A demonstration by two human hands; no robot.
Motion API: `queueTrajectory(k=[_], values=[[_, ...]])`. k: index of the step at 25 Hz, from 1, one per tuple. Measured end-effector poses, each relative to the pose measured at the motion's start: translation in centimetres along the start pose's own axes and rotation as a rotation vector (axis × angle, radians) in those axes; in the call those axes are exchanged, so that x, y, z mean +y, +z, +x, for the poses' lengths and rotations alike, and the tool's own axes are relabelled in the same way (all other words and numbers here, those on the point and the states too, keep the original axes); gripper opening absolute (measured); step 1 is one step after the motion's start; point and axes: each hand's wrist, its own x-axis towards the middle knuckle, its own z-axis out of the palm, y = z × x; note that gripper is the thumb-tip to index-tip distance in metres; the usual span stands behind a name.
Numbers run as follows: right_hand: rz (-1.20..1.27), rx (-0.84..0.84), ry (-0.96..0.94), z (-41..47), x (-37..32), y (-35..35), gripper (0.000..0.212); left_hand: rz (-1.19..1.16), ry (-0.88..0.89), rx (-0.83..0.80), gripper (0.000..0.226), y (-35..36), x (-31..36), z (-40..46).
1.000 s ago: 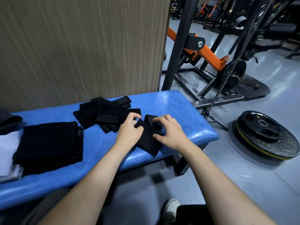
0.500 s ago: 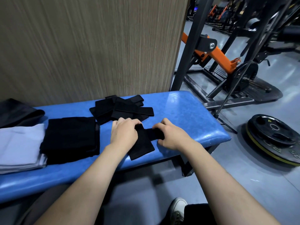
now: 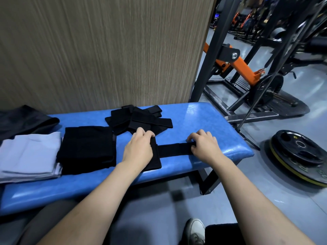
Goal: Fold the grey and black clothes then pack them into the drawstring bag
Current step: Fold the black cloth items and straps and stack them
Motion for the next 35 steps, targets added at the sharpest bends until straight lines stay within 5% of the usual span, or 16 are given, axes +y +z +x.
queueTrajectory(k=[5,13,26,35], values=[[-0.061,0.143,-0.213,-0.7,-3.1,-0.1,0.038,0.015,-0.020,-0.010,0.051,-0.1,1.4,-1.9],[0.042,-0.133,-0.292,-0.6,-5.3,0.5,0.054,0.127,-0.066,-0.141,0.066,0.5,0.6,-2.3],[0.148,-0.157,-0.285,-0.8,-5.6,0.7,0.045,0.010,-0.151,-0.180,0.021,-1.2,1.2,-2.0],[0.266,-0.098,-0.284,-1.1,-6.8,0.8,0.041,-0.588,-0.324,-0.111,0.014,-2.8,1.2,-1.5]])
